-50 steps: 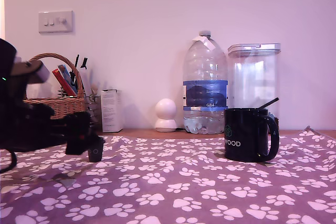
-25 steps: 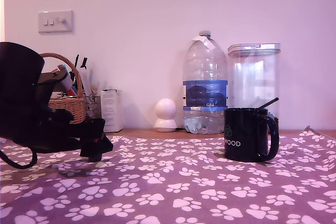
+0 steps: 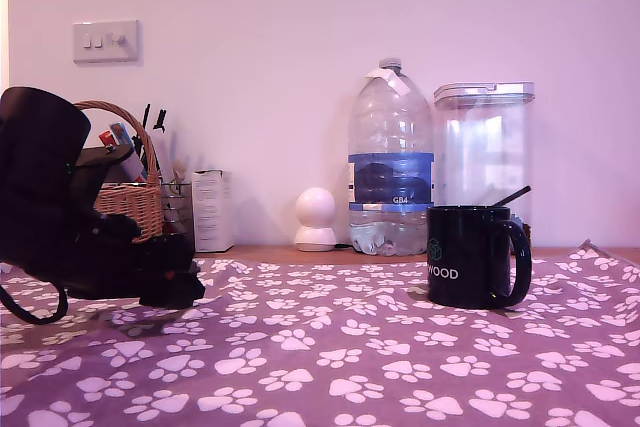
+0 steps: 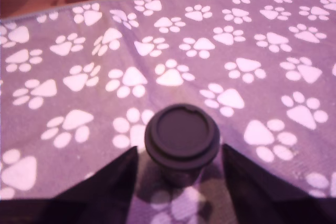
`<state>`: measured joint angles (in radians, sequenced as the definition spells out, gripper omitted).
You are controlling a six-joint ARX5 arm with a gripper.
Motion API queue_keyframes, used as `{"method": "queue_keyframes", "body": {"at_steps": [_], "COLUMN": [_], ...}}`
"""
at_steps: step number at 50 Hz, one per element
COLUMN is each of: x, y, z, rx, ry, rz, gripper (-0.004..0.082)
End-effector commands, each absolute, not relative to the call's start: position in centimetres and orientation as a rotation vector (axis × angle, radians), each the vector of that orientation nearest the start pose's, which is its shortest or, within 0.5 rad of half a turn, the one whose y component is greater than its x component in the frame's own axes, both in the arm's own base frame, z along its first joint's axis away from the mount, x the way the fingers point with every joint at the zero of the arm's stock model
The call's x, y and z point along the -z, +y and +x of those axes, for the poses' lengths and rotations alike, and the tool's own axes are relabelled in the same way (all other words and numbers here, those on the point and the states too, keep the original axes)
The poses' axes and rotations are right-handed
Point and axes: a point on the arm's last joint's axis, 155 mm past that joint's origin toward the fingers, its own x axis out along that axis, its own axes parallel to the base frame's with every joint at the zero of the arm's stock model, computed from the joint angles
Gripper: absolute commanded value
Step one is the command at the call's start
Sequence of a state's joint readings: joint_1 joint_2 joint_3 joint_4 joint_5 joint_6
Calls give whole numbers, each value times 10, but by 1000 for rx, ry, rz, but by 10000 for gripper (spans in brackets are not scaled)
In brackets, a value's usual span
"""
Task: Pick up the coffee capsules from the table one by one and drop them inside the nearest coffee cup
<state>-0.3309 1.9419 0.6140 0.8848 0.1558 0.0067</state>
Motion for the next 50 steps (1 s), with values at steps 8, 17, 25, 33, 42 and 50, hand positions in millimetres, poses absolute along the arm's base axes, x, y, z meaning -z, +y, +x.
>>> {"method": "queue_keyframes", "body": {"at_steps": [8, 17, 25, 33, 42, 50], "x": [-16, -17, -29, -55, -82, -116], "y": [-172, -175, -184, -193, -204, -219], "z": [427, 426, 424, 419, 403, 385], "rx": [474, 492, 539, 596, 664, 711], "ry": [441, 439, 415, 372, 359, 327], "rz": [76, 67, 56, 47, 111, 127], "gripper": [126, 64, 63, 58, 58, 58]}}
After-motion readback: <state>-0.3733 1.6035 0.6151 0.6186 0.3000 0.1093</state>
